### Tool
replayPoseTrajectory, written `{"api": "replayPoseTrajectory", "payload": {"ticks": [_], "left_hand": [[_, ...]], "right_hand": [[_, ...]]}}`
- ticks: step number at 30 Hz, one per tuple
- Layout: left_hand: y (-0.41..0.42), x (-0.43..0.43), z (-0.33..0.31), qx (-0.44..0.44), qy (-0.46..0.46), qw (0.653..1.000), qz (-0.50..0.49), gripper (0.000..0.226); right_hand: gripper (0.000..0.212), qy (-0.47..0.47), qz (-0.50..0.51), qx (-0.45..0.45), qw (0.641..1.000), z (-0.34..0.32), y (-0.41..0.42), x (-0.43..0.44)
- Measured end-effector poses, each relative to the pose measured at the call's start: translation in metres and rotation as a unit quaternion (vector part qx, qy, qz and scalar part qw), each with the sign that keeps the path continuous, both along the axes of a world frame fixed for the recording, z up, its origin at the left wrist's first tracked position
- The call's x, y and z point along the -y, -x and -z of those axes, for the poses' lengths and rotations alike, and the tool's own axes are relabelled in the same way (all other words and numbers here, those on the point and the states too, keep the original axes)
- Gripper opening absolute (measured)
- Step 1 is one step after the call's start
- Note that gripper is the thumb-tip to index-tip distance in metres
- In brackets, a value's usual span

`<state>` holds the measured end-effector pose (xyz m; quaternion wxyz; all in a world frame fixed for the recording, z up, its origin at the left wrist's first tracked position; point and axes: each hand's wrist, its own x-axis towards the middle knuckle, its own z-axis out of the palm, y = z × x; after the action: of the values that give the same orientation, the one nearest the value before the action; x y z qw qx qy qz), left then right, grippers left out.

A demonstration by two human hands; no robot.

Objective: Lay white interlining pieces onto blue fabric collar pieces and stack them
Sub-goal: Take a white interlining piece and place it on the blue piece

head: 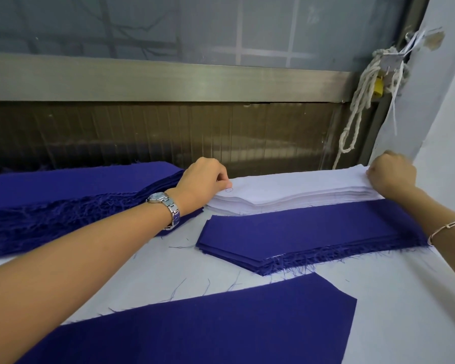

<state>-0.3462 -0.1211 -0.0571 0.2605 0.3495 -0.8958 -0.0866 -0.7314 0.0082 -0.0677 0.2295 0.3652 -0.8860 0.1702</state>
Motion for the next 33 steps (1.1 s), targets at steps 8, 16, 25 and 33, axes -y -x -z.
{"api": "replayPoseTrajectory", "payload": {"ticks": [8, 16, 25, 33], "left_hand": [[0.000, -0.002, 0.000, 0.018, 0.023, 1.000, -0.004, 0.017], [0.001, -0.001, 0.001, 0.024, 0.031, 0.999, -0.006, 0.015], [0.001, 0.000, 0.001, 0.028, 0.035, 0.999, -0.002, 0.015], [0.001, -0.001, 0.001, 0.030, 0.041, 0.999, -0.001, 0.017]], "right_hand": [[0.016, 0.063, -0.061, 0.048, 0.995, 0.001, 0.004, -0.006], [0.021, 0.094, -0.137, 0.097, 0.981, -0.002, 0.010, -0.006], [0.027, 0.107, -0.191, 0.114, 0.969, -0.005, 0.009, -0.005], [0.010, 0.066, -0.152, 0.031, 0.986, -0.008, 0.023, -0.004]]}}
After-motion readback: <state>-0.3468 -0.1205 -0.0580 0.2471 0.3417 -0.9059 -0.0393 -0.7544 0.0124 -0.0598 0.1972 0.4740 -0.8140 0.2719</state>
